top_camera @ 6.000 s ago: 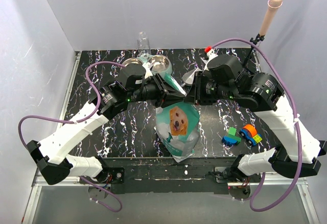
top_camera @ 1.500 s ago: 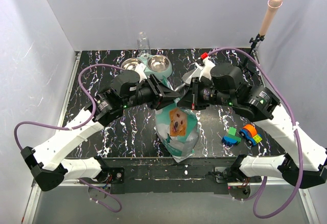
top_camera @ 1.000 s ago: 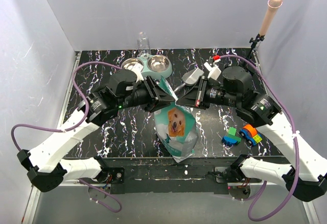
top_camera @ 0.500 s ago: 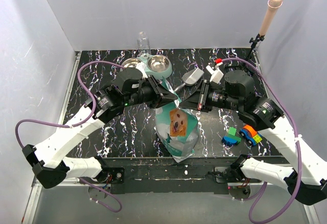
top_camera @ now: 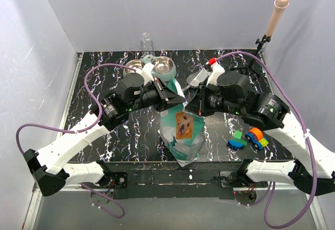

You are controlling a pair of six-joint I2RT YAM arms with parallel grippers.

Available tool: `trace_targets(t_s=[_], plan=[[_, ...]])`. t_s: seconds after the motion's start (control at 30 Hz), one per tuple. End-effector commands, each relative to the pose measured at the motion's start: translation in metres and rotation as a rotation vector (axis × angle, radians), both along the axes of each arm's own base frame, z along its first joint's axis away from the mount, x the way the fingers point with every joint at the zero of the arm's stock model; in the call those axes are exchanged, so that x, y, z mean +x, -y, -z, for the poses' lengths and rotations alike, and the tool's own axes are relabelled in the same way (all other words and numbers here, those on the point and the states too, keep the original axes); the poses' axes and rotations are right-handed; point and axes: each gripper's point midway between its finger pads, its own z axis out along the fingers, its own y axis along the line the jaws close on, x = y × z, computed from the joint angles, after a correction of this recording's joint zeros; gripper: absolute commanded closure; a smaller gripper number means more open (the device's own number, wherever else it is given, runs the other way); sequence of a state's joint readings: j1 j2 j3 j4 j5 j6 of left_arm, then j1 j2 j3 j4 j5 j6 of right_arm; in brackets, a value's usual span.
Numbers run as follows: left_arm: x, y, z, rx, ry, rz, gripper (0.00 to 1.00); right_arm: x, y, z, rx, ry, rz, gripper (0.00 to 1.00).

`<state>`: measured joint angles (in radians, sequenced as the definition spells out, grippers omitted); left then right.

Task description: Serve the pet food

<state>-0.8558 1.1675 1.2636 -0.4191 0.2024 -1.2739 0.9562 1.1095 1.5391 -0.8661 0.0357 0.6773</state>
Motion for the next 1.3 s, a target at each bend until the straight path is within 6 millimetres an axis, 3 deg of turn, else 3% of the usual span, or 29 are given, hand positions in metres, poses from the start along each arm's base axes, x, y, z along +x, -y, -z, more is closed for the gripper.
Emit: trace_targets(t_s=[0.0, 0.17, 0.43, 0.47, 0.53, 0.57, 0.67, 0.77, 0.83, 0.93, 1.0, 1.03, 1.17, 1.27], plan=[[0.002, 0.009, -0.055, -0.164, 0.169, 0.03, 1.0, 0.001, 0.02, 0.016, -0.206, 0.068, 0.03, 0.94], [0.006, 0.007, -0.073, -0.247, 0.219, 0.002, 1.0, 0.012, 0.022, 0.014, -0.345, 0.115, 0.079, 0.84], [0.006, 0.001, -0.073, -0.251, 0.201, -0.028, 1.0, 0.026, 0.011, 0.002, -0.34, 0.165, 0.112, 0.69], [0.006, 0.0, -0.075, -0.251, 0.205, -0.029, 1.0, 0.027, 0.008, 0.004, -0.33, 0.164, 0.112, 0.71], [0.007, -0.002, -0.072, -0.234, 0.197, -0.039, 1.0, 0.027, 0.003, 0.007, -0.32, 0.169, 0.097, 0.93], [0.006, -0.003, -0.072, -0.23, 0.198, -0.042, 1.0, 0.028, 0.001, 0.01, -0.319, 0.168, 0.092, 0.99], [0.01, -0.011, -0.069, -0.163, 0.198, -0.082, 1.0, 0.027, 0.001, 0.01, -0.295, 0.188, 0.078, 0.99], [0.017, -0.031, -0.054, 0.029, 0.191, -0.155, 0.65, 0.023, 0.0, 0.009, -0.256, 0.202, 0.061, 0.99], [0.025, -0.053, -0.045, 0.147, 0.172, -0.243, 0.48, 0.02, -0.004, 0.009, -0.235, 0.198, 0.039, 0.99], [0.034, -0.076, -0.046, 0.218, 0.18, -0.349, 0.42, 0.018, -0.009, 0.01, -0.223, 0.19, 0.02, 0.99], [0.039, -0.079, -0.048, 0.243, 0.184, -0.379, 0.48, 0.019, -0.012, 0.01, -0.223, 0.19, 0.018, 0.99], [0.042, -0.077, -0.044, 0.267, 0.181, -0.374, 0.56, 0.02, -0.013, 0.011, -0.225, 0.191, 0.019, 0.99], [0.044, -0.067, -0.037, 0.32, 0.145, -0.338, 0.69, 0.022, -0.014, 0.008, -0.227, 0.204, 0.019, 0.99], [0.047, -0.063, -0.034, 0.318, 0.142, -0.336, 0.69, 0.021, -0.015, 0.008, -0.229, 0.2, 0.01, 0.99]])
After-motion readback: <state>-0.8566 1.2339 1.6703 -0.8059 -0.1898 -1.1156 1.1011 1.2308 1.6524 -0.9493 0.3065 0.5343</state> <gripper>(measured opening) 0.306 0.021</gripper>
